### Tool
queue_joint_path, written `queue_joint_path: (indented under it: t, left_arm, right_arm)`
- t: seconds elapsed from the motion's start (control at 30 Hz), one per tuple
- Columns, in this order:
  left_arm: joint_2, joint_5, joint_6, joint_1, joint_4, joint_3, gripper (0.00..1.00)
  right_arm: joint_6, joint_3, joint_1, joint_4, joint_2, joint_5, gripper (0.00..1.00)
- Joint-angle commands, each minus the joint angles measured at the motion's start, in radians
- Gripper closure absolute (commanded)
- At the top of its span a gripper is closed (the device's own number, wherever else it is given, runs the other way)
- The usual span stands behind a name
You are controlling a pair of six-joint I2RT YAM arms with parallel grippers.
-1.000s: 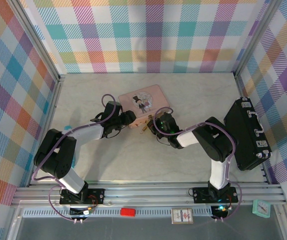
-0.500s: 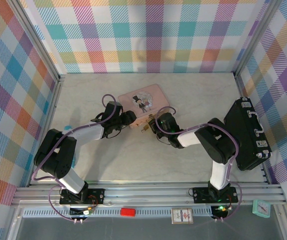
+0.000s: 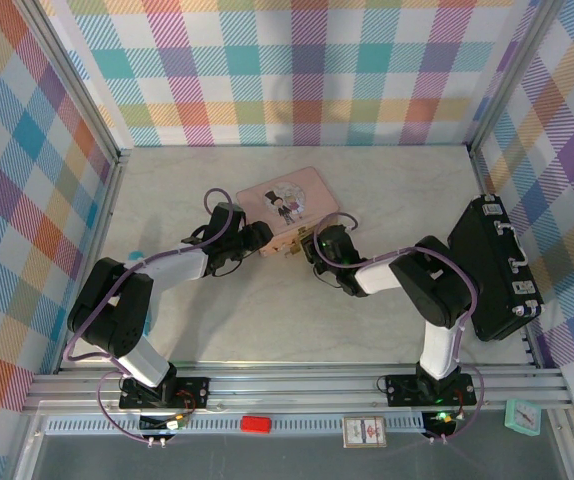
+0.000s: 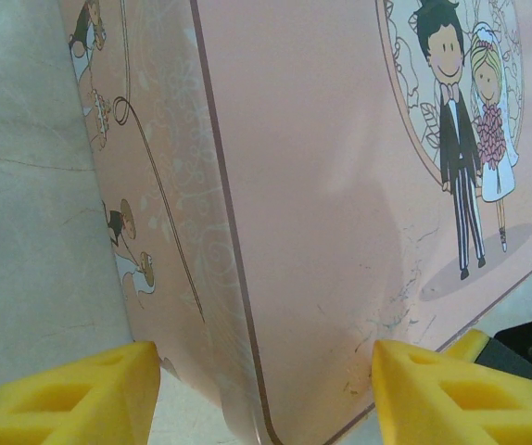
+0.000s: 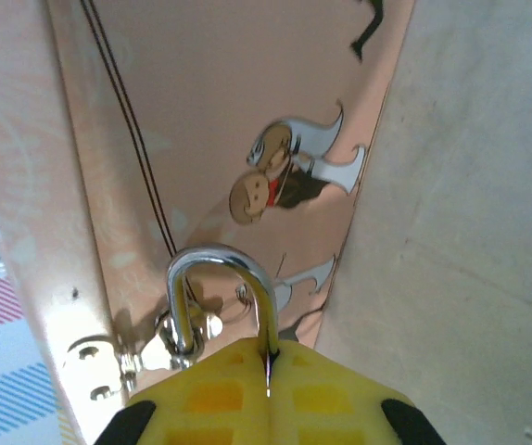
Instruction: Unlock the padlock with the key
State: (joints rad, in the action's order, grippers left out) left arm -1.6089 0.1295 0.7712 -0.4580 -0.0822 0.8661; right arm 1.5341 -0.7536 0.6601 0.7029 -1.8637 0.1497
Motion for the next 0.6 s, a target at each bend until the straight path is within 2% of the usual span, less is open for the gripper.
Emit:
queue_joint_path:
  t: [0.0, 0.17, 0.57]
  left_arm:
    - [-0.023, -0.015, 0.011, -0.010, 0.046, -0.014, 0.39]
    - [-0.028, -0.013, 0.012, -0.010, 0.046, -0.009, 0.39]
    - [-0.025, -0.021, 0.005, -0.010, 0.058, -0.005, 0.39]
  right_arm:
    - [0.052, -0.012, -0.005, 0.059, 0.000, 0.070, 1.00]
    - [0.033, -0.047, -0.005, 0.022, -0.004, 0.060, 1.00]
    - [0.050, 0.001, -0.017, 0.026, 0.016, 0.093, 1.00]
